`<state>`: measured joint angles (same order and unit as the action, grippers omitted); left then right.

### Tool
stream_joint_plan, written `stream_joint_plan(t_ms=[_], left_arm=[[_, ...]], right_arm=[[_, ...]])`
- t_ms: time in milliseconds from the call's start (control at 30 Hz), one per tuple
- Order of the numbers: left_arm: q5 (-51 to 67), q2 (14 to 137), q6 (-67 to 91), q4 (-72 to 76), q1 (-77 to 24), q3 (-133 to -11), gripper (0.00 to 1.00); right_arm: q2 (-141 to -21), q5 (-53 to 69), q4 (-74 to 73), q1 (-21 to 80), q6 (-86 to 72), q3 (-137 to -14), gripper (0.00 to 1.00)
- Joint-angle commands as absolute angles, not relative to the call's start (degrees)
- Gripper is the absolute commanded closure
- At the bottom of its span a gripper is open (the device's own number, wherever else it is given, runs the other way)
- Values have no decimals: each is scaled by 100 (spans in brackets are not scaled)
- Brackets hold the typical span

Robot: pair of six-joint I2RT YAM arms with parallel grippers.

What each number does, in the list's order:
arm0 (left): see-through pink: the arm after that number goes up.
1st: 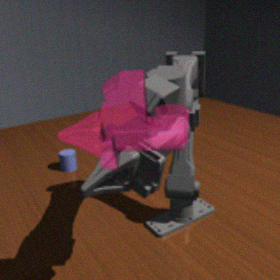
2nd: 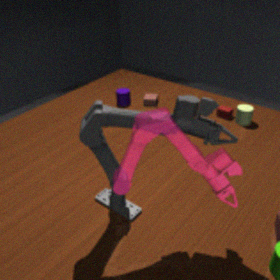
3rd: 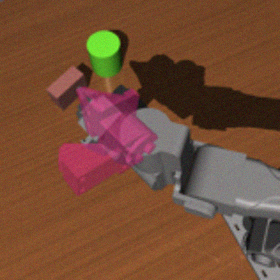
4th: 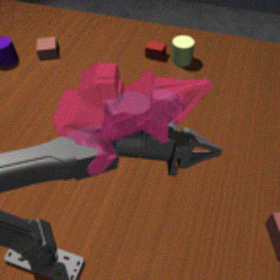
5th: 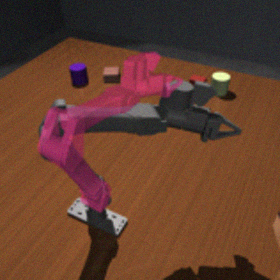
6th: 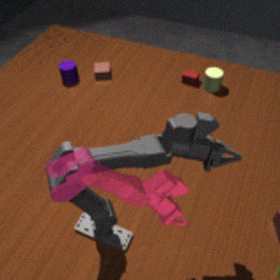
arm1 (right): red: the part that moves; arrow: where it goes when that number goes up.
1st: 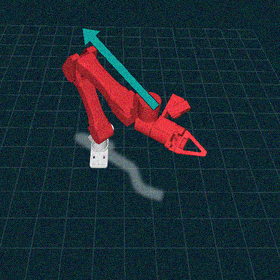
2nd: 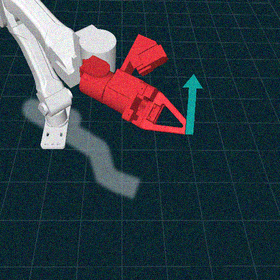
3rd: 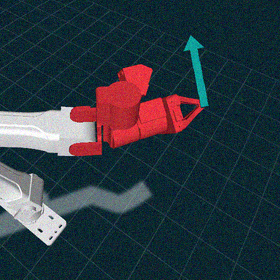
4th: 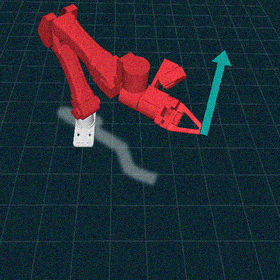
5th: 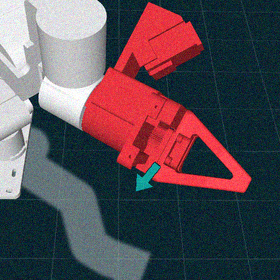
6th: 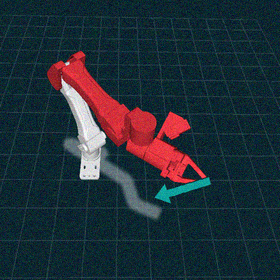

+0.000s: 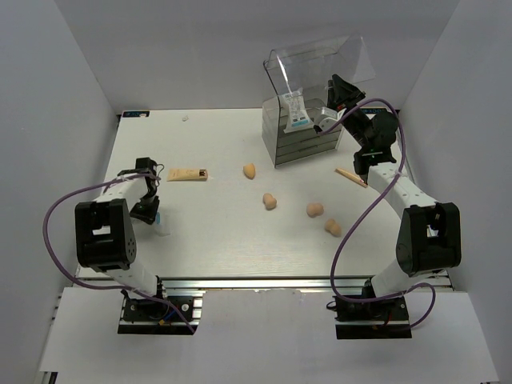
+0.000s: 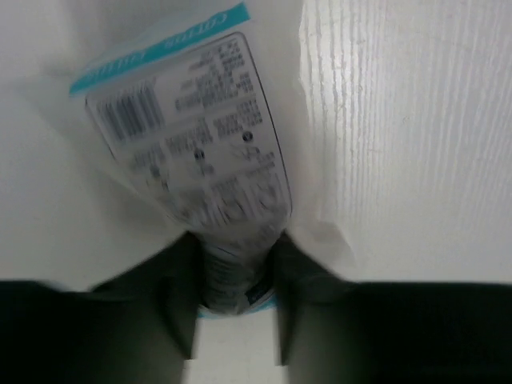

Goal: Organize the makeup

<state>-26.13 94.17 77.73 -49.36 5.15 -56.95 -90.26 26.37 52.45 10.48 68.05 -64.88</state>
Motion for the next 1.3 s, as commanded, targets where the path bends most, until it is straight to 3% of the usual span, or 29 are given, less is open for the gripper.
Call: stream_joint_plan(t_ms=[0, 67, 100, 200, 367, 467, 600, 800, 1000, 1267], left_arm=[[-2540, 9238, 7655, -4360, 554, -5485, 66], [-2479, 9150, 7576, -4254, 554, -5405, 79], [-2452, 9001, 7515, -4141, 545, -5388, 91], [-2049, 8650, 7024, -3842, 501, -5388, 100], [-831, 7315, 5926, -2842, -376, -5108, 100], [268, 6604, 5388, -903, -1018, -4328, 100], [1615, 6889, 5230, 1402, -1607, -3964, 100], [2189, 8188, 3009, 802, -3240, -5410, 100], [2162, 9261, 962, 272, -3971, -6476, 100], [1339, 10669, 439, 754, -4192, -8083, 100]], right_arm=[[-8763, 2487, 5440, 1011, 6583, -6495, 73], [-8763, 2496, 5432, 1002, 6601, -6504, 73], [-8771, 2487, 5432, 1002, 6601, -6513, 73], [-8780, 2452, 5397, 1002, 6574, -6556, 73], [-8798, 2373, 5335, 1002, 6486, -6671, 73], [-8824, 2329, 5309, 1002, 6478, -6715, 73], [-8833, 2329, 5256, 1002, 6425, -6741, 73], [-8885, 2364, 5168, 1002, 6434, -6829, 73], [-8965, 2276, 5089, 1002, 6425, -6961, 73], [-8947, 2259, 5036, 1002, 6434, -7005, 72]])
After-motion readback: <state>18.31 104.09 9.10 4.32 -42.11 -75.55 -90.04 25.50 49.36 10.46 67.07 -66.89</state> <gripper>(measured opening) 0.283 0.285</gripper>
